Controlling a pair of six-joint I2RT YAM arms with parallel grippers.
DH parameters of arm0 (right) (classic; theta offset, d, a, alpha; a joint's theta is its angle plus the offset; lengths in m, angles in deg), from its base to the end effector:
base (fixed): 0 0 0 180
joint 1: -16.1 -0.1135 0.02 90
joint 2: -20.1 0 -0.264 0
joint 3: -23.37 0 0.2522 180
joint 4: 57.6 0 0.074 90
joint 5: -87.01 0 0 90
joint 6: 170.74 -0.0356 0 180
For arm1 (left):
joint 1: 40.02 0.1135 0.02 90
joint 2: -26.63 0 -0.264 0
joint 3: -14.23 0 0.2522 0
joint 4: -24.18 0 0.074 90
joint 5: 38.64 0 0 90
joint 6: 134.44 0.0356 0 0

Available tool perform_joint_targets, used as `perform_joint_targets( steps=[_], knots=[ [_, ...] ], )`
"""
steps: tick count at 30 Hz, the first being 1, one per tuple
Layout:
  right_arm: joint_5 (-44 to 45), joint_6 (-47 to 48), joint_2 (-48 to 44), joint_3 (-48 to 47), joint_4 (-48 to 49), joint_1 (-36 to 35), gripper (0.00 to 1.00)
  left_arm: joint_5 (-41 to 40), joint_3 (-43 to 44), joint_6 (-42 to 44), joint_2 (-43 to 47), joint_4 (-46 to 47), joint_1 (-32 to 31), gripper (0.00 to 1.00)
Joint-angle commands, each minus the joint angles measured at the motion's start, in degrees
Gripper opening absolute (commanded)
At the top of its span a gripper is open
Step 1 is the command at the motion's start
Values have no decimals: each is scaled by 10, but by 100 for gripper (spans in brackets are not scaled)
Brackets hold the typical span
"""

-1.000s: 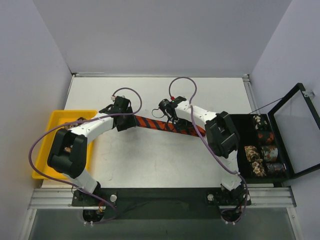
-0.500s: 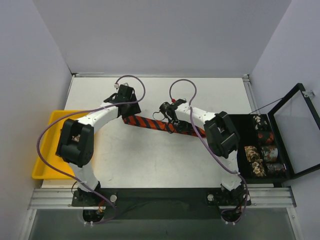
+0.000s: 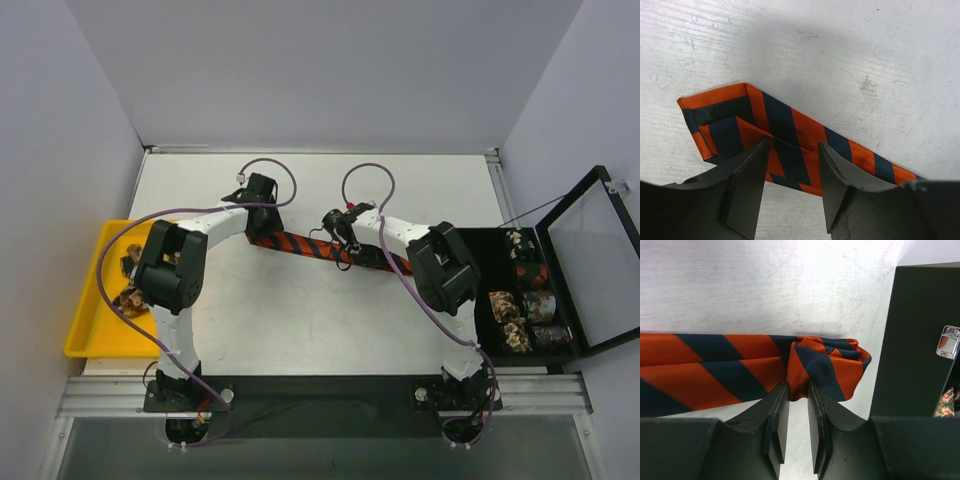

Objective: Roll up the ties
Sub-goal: Roll the tie

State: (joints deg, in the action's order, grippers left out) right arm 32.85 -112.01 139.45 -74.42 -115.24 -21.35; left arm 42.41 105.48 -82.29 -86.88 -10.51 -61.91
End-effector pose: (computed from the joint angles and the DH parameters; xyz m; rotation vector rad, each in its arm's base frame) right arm 0.3328 0.2286 0.1499 -0.0604 2.5839 -0.5518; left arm 0.3902 -0.1508 0.1685 -0.4140 2.5256 -0.2044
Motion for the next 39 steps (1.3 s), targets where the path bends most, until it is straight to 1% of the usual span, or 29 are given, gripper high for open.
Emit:
perform_joint_targets(
  steps=[1,5,9,18,24,25,27,31,33,36,37,39],
  knots=[
    [34,-1,-1,21,-20,14,21,-13,0,-6,-18,-7,9,55],
    [40,-5,-2,44,-13,21,21,-16,-14,-8,-19,-7,13,55],
    [25,-3,-9,58,-4,26,21,-14,-20,-7,-15,-5,14,55],
    [-16,9,-43,48,9,23,24,0,-17,-4,-7,-5,13,55],
    [-40,15,-82,29,6,20,30,3,-15,-3,0,-4,14,55],
    [-43,15,-86,25,5,20,33,3,-14,-3,1,-5,13,55],
    [-45,15,-97,20,4,20,36,4,-14,-2,1,-4,13,55],
    [-59,20,-115,12,2,20,44,6,-12,-1,2,-4,13,55],
    [-70,22,-128,7,1,20,45,6,-12,1,4,-5,13,55],
    [-71,24,-148,-2,1,21,45,6,-12,1,7,-5,13,55],
    [-62,26,-154,-2,2,24,43,8,-11,1,8,-6,13,55],
    [-46,35,-165,4,1,31,35,11,-10,2,14,-6,13,55]
  ],
)
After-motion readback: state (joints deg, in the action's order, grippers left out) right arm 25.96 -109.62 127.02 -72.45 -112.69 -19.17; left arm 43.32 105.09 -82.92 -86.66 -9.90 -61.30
